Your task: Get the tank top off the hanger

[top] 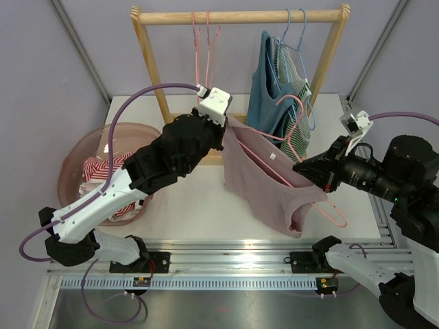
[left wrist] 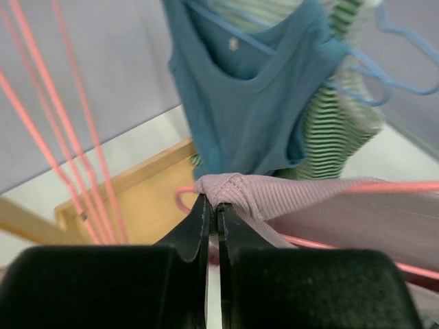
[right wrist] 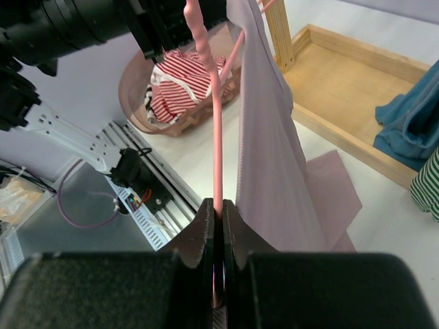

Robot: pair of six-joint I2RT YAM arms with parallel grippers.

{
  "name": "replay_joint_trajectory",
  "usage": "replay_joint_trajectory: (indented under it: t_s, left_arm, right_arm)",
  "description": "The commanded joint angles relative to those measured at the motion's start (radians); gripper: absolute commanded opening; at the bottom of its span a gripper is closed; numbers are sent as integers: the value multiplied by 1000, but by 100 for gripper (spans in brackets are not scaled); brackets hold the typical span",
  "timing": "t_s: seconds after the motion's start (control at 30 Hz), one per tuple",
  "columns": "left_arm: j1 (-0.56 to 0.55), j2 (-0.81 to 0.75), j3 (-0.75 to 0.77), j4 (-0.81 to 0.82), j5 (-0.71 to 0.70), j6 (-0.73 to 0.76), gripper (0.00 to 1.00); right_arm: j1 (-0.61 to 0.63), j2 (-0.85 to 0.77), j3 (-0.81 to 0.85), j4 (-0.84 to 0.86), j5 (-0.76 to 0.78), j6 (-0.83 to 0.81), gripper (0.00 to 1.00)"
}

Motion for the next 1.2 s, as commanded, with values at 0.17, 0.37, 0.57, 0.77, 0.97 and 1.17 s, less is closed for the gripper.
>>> replay_joint_trajectory:
  t_s: [0.17,0.37,0.57,0.77,0.97,1.17]
  left_arm:
    - [178,-114,-68,-96,-223,-226,0]
    - [221,-174,-98,-113,-134,-274,0]
    - [221,-226,-156,-78,145,-303,0]
    - [221,-289,-176,-85,216,-366,0]
    - [220,-329,-191,-122,258,-360,0]
    - [151,-438,-491,65,578,-346,0]
  right_arm:
    - [-3,-106,-140,94,-46,-88,0]
    - [-2,-189,-178,115,-11,-134,0]
    - [-3,-274,-312,354,-41,-108,0]
    - [-3,-336,-444,503,-231,-242,0]
    - [-3,-339,-517,676,-107,-135,0]
    - [-3,-341,-804,1343,-38,181,0]
